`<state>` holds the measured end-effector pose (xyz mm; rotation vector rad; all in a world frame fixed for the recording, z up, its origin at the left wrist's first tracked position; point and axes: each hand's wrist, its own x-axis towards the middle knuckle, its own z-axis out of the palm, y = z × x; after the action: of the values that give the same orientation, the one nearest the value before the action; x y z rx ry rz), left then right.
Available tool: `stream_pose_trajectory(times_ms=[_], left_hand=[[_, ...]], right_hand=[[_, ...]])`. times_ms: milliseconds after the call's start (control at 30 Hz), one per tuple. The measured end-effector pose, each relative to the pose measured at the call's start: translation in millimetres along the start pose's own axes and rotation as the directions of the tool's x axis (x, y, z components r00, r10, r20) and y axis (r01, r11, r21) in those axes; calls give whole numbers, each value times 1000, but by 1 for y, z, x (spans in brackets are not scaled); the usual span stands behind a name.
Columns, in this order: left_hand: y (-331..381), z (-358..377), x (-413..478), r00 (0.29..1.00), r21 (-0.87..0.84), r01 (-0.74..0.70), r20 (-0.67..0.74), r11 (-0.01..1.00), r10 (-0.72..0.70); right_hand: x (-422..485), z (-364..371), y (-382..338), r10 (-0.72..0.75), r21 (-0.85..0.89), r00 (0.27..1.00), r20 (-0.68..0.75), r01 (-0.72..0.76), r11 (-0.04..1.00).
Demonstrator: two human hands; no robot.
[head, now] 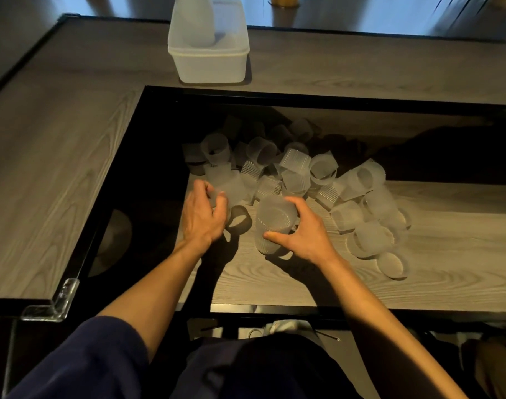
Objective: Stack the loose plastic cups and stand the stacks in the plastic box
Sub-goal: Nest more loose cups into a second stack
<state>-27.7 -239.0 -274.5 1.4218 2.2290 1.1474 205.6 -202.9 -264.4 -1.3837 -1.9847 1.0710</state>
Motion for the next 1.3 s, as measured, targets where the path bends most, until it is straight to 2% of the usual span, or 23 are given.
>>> stream_pose_trajectory(times_ms=[100,167,267,433,500,767,1033,1200,1300], left_hand=[[13,3,-2,990,-150,-133,15,980,137],[26,5,-4,964,-184,-253,33,950,264],[43,11,-8,897,-189,-423,52,886,439],[49,20,-12,755,-138,-623,150,770,638],[47,21,-13,740,-129,-642,153,756,655],[41,19,-10,752,-64,-623,227,779,619],[35,19,-3,701,51,-708,164,704,694],[29,17,-1,676,75,-725,271,685,685],[33,15,-1,675,29,-710,314,704,668]], right_hand=[[0,0,-1,-7,8,1000,-1,7,1000],[-1,0,-1,-10,16,1000,0,10,1000],[-1,0,-1,-12,31,1000,-3,13,999],[-1,-1,-1,19,98,1000,-1,-18,995],[-2,-2,-2,15,113,1000,-3,-15,993],[-2,-1,2,-10,110,1000,6,10,994],[0,0,2,-18,107,1000,-11,19,994],[0,0,1,-24,94,1000,0,24,995],[1,-1,1,-27,95,1000,0,26,995]])
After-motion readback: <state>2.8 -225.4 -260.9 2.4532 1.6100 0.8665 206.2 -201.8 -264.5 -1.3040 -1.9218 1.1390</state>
